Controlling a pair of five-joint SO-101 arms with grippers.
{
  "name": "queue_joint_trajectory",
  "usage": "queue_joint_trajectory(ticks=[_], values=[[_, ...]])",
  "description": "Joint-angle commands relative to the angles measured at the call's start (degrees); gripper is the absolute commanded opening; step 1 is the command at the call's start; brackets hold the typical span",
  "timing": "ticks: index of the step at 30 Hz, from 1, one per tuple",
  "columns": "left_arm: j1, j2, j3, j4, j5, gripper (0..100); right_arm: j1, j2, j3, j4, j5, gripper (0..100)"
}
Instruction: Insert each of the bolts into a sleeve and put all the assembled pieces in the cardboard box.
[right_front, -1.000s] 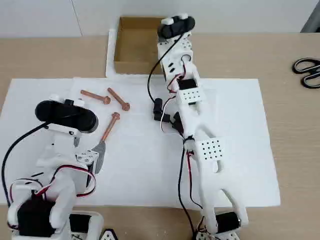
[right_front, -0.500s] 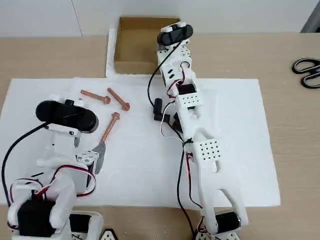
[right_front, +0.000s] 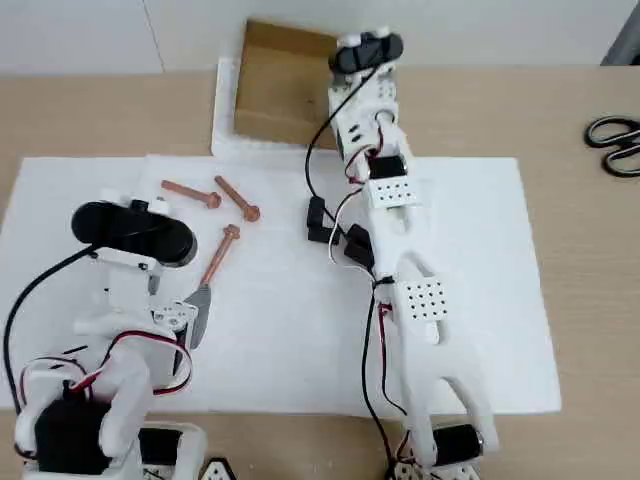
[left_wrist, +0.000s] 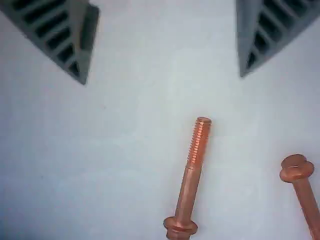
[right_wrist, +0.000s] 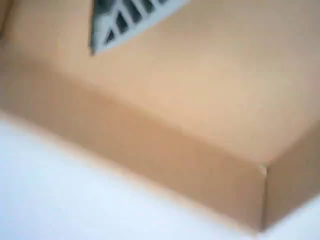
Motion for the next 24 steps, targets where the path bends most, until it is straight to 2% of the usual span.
queue_joint_trajectory(ticks=[1,11,24], values=[[0.0,-0.18,-0.22,0.18,-0.18,19,0.31,-2.07,-12.75,8.92,0.35,22.3],[0.09,-0.26,-0.31,0.26,-0.18,19,-0.22,-14.9,-11.96,18.68,0.18,22.3],[0.09,-0.26,-0.31,0.35,-0.18,19,-0.48,-15.34,-11.96,21.58,0.09,22.3]])
